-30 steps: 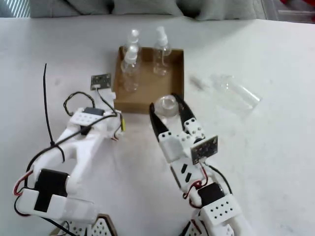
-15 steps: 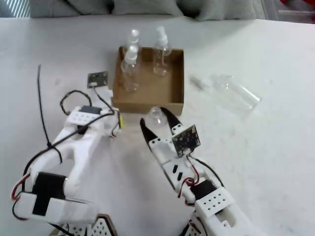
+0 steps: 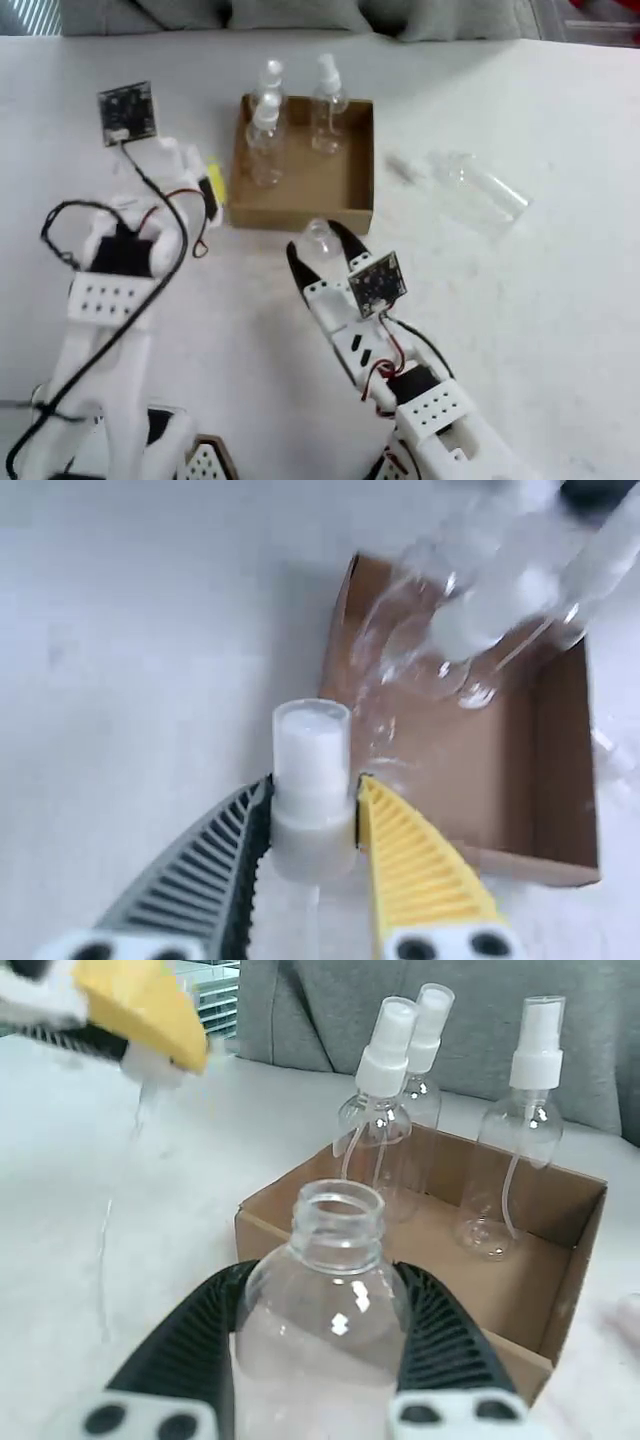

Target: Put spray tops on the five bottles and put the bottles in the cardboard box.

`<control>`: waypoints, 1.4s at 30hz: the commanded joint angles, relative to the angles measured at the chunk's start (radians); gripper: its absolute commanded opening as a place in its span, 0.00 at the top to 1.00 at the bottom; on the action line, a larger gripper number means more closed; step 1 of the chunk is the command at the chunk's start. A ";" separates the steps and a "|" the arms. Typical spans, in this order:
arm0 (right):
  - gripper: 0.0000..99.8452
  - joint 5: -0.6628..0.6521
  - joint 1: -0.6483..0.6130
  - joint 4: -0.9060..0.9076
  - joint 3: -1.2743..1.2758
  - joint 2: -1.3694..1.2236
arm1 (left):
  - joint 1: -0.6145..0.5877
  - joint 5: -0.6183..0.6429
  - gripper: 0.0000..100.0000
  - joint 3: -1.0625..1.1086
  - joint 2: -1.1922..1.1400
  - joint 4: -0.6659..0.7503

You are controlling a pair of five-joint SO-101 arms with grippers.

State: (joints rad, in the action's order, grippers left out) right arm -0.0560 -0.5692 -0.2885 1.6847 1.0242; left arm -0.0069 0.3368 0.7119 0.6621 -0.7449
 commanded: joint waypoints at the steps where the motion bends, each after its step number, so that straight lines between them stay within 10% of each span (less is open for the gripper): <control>1: 0.98 -0.012 0.005 0.002 -0.003 -0.002 | -0.005 -0.044 0.98 -0.063 0.163 0.098; 10: 0.98 -0.012 0.007 0.002 -0.003 -0.002 | 0.082 -0.293 0.98 -0.149 0.266 0.255; 42: 0.98 -0.012 0.007 0.002 -0.003 -0.002 | 0.443 -0.288 0.98 -0.588 -0.124 0.074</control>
State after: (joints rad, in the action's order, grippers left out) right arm -0.0575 -0.5692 -0.2885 1.6847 1.0242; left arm 0.4181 0.0514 0.1350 0.5378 -0.6621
